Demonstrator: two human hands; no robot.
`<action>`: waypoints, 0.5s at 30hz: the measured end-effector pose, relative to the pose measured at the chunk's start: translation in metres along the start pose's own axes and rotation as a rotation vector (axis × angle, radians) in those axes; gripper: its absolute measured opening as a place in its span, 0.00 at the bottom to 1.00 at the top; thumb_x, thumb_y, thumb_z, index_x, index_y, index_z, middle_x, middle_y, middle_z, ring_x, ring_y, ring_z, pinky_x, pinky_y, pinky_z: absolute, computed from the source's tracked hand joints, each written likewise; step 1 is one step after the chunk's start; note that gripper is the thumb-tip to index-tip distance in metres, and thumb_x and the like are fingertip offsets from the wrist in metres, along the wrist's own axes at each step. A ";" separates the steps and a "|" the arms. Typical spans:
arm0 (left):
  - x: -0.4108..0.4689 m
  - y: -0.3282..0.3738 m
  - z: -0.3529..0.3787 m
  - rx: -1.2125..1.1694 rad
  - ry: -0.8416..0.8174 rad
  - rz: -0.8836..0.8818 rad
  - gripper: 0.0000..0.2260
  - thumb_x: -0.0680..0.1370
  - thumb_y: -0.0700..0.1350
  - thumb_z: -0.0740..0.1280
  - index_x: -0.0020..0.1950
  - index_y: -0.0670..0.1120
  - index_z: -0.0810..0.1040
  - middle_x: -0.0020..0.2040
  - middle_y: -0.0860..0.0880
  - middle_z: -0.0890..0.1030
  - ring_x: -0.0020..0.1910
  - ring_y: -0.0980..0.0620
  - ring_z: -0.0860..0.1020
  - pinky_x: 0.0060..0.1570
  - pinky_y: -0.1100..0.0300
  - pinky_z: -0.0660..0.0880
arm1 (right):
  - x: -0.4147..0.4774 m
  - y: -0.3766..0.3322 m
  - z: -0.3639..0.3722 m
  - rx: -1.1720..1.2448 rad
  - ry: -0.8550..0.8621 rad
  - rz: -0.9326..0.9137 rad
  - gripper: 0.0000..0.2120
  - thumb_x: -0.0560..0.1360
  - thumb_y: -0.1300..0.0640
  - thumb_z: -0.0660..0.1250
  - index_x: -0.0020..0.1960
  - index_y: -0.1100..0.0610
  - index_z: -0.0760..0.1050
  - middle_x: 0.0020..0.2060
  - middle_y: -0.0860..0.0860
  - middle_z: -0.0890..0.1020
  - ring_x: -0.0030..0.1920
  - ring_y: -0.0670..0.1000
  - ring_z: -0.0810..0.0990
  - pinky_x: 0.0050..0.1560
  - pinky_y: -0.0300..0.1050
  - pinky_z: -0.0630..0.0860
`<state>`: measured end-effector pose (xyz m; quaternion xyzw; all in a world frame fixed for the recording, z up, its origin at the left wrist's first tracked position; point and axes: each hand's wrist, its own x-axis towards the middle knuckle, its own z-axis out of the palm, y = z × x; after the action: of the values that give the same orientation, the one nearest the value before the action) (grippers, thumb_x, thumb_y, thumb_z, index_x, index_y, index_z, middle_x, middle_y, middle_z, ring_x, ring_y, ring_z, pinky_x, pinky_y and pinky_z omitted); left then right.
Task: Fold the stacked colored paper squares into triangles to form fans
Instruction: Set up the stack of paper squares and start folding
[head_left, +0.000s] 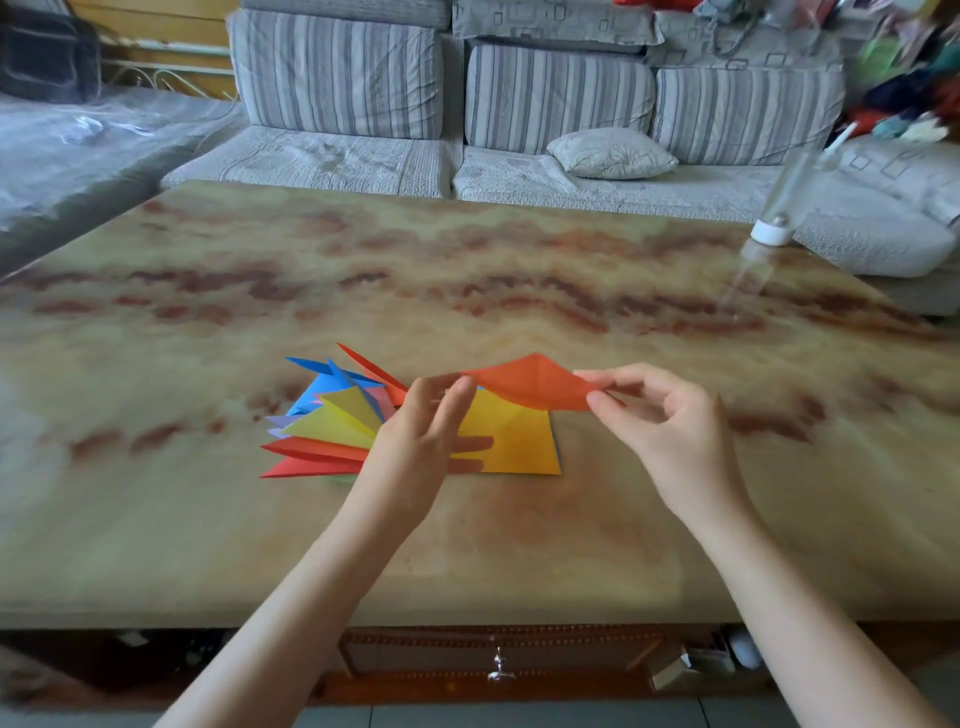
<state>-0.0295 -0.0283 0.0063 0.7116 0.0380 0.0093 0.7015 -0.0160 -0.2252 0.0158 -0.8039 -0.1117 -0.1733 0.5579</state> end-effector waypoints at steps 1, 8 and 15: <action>0.000 0.004 0.001 -0.123 -0.021 -0.079 0.14 0.79 0.54 0.59 0.61 0.49 0.71 0.58 0.45 0.77 0.44 0.47 0.84 0.45 0.51 0.81 | 0.001 -0.002 -0.002 0.083 -0.020 0.027 0.08 0.71 0.68 0.70 0.44 0.56 0.82 0.46 0.48 0.86 0.51 0.45 0.83 0.52 0.35 0.76; 0.002 0.012 -0.005 -0.434 -0.022 -0.184 0.22 0.74 0.47 0.68 0.66 0.43 0.69 0.57 0.41 0.81 0.50 0.50 0.83 0.38 0.57 0.81 | -0.002 -0.010 -0.010 0.382 -0.218 0.155 0.03 0.65 0.64 0.70 0.39 0.62 0.80 0.54 0.50 0.84 0.53 0.45 0.82 0.47 0.34 0.77; 0.001 0.007 -0.012 -0.349 -0.041 -0.120 0.26 0.72 0.31 0.68 0.68 0.46 0.70 0.55 0.46 0.83 0.44 0.53 0.82 0.41 0.66 0.78 | -0.004 -0.005 -0.010 0.255 -0.417 0.157 0.07 0.64 0.60 0.77 0.40 0.51 0.83 0.62 0.44 0.78 0.62 0.45 0.78 0.61 0.47 0.74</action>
<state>-0.0289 -0.0164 0.0139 0.5755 0.0638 -0.0406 0.8143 -0.0228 -0.2326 0.0220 -0.7516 -0.1827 0.0555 0.6313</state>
